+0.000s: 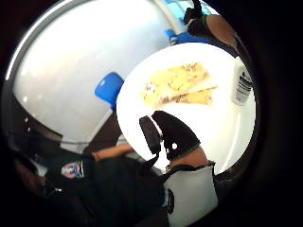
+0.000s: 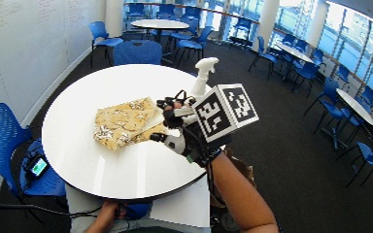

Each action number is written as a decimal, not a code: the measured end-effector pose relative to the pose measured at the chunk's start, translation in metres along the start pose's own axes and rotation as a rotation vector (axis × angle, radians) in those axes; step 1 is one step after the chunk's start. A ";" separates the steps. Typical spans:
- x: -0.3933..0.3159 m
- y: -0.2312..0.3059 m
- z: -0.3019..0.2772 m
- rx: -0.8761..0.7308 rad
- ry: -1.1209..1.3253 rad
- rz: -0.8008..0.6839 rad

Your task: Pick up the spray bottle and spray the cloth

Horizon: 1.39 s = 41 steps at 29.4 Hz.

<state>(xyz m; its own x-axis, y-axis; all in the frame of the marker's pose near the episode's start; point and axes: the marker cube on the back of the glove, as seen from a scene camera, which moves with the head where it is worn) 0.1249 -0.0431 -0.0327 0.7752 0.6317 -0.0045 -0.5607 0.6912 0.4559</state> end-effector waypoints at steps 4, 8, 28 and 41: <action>0.025 -0.017 -0.002 0.105 -0.119 0.187; 0.050 -0.031 0.001 0.207 -0.149 0.338; 0.123 -0.092 0.050 0.240 -0.401 0.736; 0.140 -0.109 0.057 0.213 -0.559 0.800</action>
<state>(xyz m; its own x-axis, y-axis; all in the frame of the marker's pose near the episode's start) 0.3112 -0.0500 -0.0328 0.2486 0.5902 0.7680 -0.9561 0.0228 0.2920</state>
